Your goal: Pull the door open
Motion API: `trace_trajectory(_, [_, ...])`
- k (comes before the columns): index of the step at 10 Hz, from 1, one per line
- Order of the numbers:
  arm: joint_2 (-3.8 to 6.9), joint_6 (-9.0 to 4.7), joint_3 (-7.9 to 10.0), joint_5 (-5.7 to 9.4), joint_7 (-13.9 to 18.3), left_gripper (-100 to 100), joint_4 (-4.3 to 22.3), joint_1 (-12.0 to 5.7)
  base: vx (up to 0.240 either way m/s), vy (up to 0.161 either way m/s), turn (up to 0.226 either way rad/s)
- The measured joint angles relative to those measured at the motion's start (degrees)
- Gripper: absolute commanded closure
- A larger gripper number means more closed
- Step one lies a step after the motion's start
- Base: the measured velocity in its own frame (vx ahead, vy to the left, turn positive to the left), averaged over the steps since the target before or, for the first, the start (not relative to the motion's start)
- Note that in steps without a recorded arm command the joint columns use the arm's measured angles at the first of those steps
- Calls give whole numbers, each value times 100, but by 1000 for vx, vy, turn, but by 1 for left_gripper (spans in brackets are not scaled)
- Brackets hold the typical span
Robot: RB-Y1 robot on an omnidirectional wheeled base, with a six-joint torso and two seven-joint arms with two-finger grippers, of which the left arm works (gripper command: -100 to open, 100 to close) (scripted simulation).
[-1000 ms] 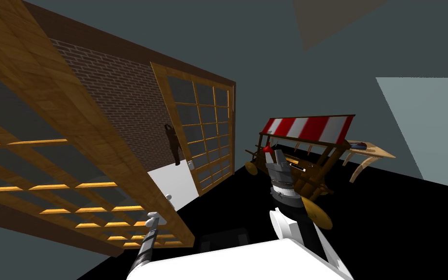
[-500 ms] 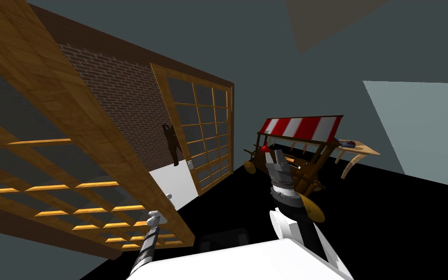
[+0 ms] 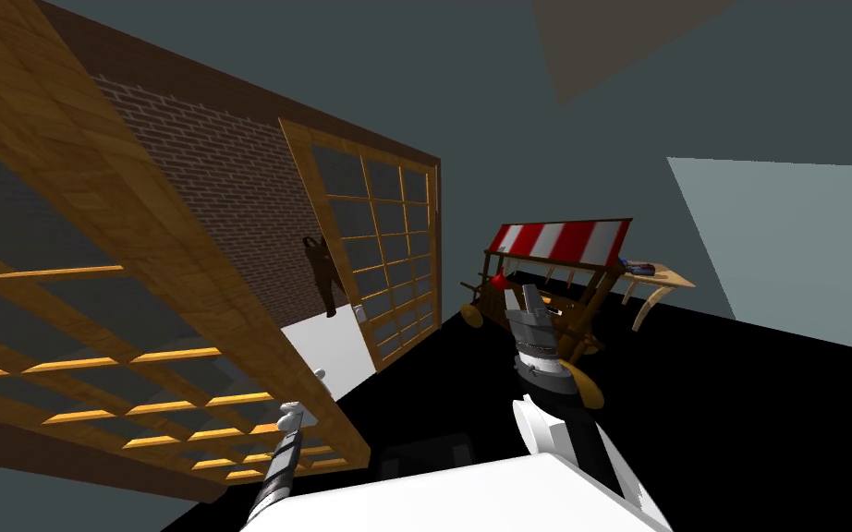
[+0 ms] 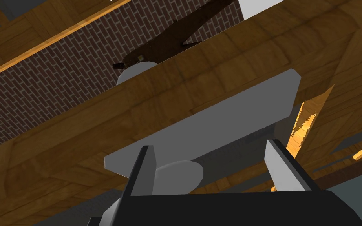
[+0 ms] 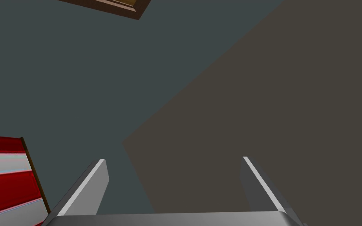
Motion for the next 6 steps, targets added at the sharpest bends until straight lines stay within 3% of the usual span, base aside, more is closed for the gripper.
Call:
trace_trajectory(4, [67, -140, 13, 11, 62, 100, 334, -188, 5, -10, 4])
trace_trajectory(5, [-5, -7, 2, 2, 50, 100, 12, -42, -4, 17, 5])
trace_trajectory(6, [-44, 64, -7, -1, 35, 100, -104, 5, -7, 2, 3])
